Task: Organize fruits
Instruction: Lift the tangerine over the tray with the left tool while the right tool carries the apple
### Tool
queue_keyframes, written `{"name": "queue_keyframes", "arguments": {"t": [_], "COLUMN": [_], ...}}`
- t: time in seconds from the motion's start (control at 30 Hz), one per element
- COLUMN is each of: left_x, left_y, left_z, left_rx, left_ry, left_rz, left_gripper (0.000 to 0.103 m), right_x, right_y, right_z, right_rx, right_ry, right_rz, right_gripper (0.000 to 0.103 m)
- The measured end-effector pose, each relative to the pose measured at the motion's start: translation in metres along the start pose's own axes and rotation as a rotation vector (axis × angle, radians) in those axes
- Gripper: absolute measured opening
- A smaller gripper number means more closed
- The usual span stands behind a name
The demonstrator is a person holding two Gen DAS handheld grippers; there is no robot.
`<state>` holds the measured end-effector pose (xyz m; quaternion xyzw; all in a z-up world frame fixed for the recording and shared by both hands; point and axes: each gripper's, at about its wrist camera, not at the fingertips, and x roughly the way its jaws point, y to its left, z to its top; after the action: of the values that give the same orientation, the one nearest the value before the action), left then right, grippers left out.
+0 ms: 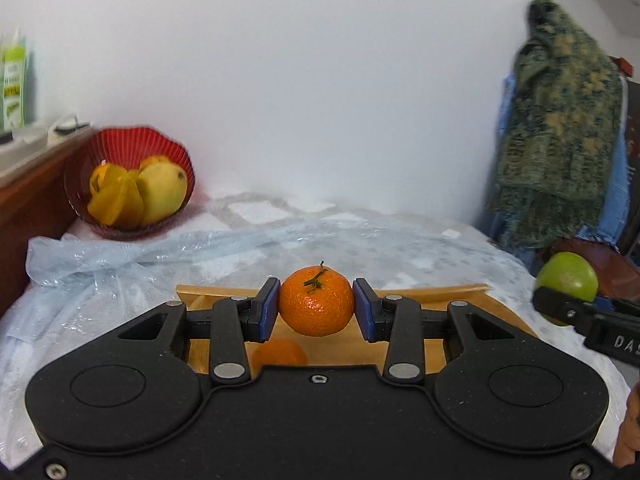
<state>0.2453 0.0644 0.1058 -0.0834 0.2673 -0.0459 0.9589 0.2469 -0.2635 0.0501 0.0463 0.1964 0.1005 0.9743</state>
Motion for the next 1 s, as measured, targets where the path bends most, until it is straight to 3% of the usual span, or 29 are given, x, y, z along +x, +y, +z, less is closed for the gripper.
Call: {"name": "queue_keyframes", "arguments": {"t": [0.37,1.0], "left_x": [0.074,0.112], "left_y": [0.020,0.030], "left_z": [0.008,-0.008], "left_rx": [0.002,-0.030], "left_ry": [0.130,0.277], "left_rz": [0.087,0.082], "left_gripper": [0.037,0.037], "right_x": [0.090,0.118], "right_y": [-0.015,-0.013], "right_z": [0.005,-0.001], "right_rx": [0.078,0.051], "right_ry": [0.193,0.270], "right_rz": [-0.035,-0.079], "right_gripper": [0.060,0.060]}}
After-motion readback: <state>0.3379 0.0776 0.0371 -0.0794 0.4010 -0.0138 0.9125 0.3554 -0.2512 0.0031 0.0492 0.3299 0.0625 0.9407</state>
